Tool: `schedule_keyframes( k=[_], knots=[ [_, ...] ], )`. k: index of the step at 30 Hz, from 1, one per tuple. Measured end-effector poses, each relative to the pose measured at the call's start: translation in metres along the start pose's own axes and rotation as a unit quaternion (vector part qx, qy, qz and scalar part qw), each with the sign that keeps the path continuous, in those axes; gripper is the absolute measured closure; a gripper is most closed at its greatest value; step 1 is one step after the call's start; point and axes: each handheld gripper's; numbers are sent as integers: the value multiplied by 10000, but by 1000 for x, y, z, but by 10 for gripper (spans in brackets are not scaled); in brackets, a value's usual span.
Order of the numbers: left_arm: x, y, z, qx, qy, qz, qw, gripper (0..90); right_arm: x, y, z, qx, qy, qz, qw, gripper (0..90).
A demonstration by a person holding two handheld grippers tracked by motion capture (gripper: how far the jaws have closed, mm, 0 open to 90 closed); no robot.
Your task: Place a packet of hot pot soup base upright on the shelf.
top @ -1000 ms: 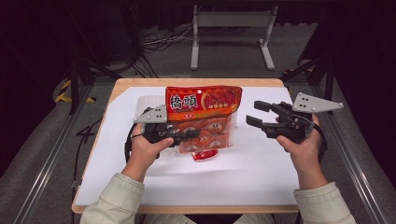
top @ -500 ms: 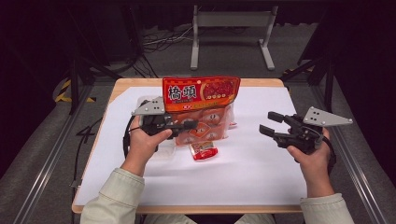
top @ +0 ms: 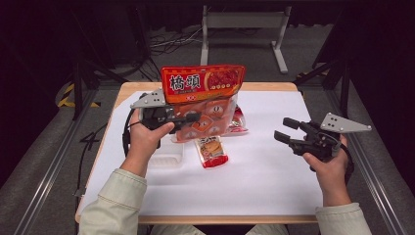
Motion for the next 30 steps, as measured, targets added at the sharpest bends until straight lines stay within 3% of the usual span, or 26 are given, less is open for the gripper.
schedule_keyframes(
  k=[12, 22, 30],
  knots=[
    [4, 32, -13, -477, -236, -202, 9984, 709, 2, -5, -5, 37, -104, 70, 9999, 400],
    [8, 50, -24, -796, -213, -311, 9961, 709, 4, -7, -6, 43, -83, 113, 9999, 405],
    [14, 60, -32, -1159, -207, -434, 9921, 709, 6, -9, -6, 25, -63, 197, 9998, 411]
  ],
)
Point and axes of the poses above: each handheld gripper's, and its own axes: z roughly forward along the jaws, x roughly out of its underside, y roughly to its left, and after that the axes turned 9 degrees about -x, right-handed
